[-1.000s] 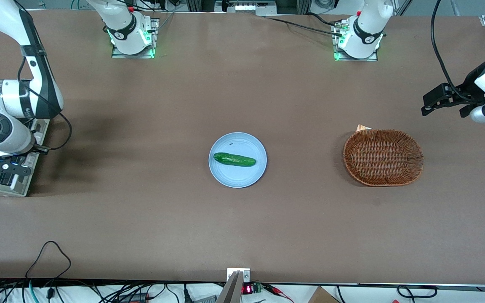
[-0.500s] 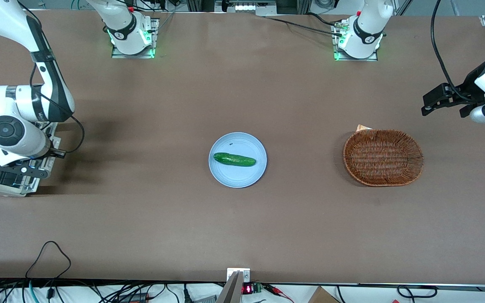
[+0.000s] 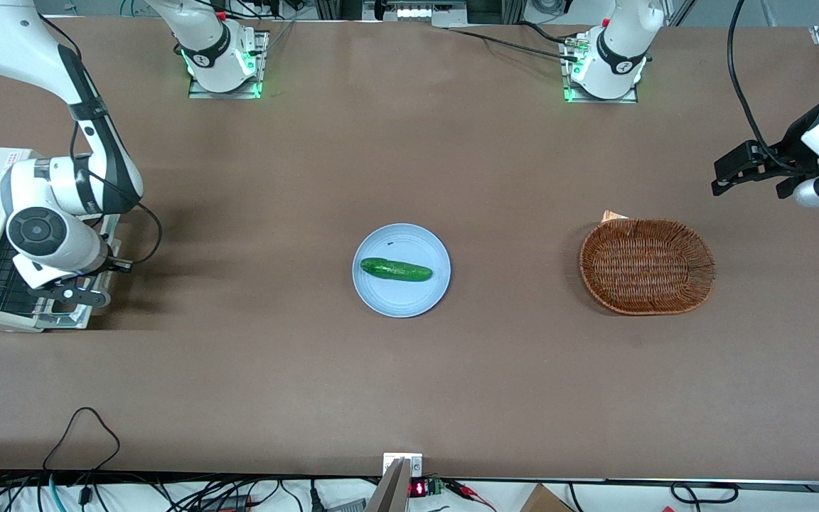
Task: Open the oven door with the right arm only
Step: 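Pull the handle down with the right gripper, swinging the door open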
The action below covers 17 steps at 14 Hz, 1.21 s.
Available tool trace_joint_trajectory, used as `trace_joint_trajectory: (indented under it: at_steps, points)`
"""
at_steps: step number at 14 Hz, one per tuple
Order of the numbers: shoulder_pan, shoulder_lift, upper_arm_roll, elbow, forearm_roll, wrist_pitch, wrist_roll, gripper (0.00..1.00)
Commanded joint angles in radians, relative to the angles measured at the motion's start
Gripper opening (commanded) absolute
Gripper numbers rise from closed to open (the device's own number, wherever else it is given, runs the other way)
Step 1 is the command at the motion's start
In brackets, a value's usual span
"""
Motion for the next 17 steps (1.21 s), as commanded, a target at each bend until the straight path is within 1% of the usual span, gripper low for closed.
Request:
trace_joint_trajectory:
  at_steps: [1,13,15,16,17]
  points:
    - [-0.031,0.036,-0.04,0.015,-0.047,0.021,-0.011,0.0]
    - [-0.031,0.099,-0.025,0.006,-0.047,0.072,-0.001,0.0]
    - [-0.031,0.102,-0.008,0.006,-0.047,0.076,0.003,0.0]
    - [-0.031,0.104,-0.003,0.006,-0.045,0.076,0.005,0.0]
    - [-0.031,0.104,0.006,0.006,-0.026,0.076,0.009,0.0]
